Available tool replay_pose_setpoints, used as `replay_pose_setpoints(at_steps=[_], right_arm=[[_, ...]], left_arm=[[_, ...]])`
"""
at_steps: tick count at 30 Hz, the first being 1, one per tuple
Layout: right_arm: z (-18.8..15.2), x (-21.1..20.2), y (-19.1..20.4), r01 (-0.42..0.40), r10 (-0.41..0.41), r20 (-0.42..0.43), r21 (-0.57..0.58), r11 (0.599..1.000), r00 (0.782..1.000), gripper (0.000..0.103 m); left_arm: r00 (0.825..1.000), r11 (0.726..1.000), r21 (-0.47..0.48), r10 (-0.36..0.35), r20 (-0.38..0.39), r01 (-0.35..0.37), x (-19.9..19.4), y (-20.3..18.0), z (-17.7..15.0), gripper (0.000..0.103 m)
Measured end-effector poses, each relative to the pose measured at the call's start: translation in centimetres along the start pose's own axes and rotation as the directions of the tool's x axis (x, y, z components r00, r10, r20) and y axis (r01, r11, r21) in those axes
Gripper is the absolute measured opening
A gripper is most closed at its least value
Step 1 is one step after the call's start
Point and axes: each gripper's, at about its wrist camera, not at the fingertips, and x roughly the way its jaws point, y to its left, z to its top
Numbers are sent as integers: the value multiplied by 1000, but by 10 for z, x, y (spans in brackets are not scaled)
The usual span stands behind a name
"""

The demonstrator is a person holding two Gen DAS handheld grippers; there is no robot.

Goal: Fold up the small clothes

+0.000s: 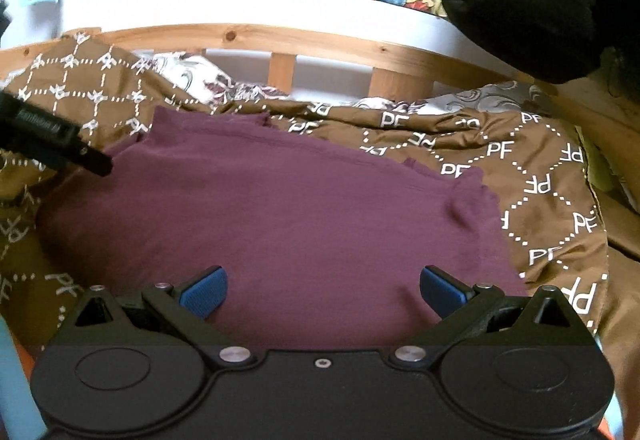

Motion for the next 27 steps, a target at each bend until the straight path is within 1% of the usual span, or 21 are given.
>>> replay_pose_setpoints(at_steps=[2, 5, 8, 11, 14, 20, 25, 27], right_arm=[[-2, -2, 3, -7, 7, 21, 1, 1000, 1000, 102], [-3, 0, 7, -25, 26, 47, -5, 1000, 999, 102], [-5, 9, 8, -54, 54, 7, -11, 998, 999, 102], [-7, 17, 5, -81, 81, -51, 15, 997, 995, 102], [-8, 20, 3, -91, 94, -67, 34, 995, 993, 103], [-11, 19, 6, -88, 89, -70, 29, 996, 994, 103], [-10, 21, 4, -93, 96, -74, 36, 995, 993, 103], [-10, 21, 4, -94, 96, -75, 37, 995, 993, 103]], left_arm=[[1000, 1000, -21, -10, -14, 10, 4, 4, -2, 99], [999, 999, -42, -1, -32, -1, 9, 9, -4, 99], [999, 997, -72, 4, -48, -7, 13, 13, -6, 101], [998, 995, -95, 3, -61, -9, 15, 17, -8, 102], [998, 996, -86, 4, -62, -10, 15, 17, -9, 102], [998, 998, -54, 11, -68, -14, 16, 13, -11, 102], [996, 999, -39, -22, -82, 19, 18, 10, -11, 102], [995, 999, -42, -38, -87, 35, 18, 10, -11, 100]])
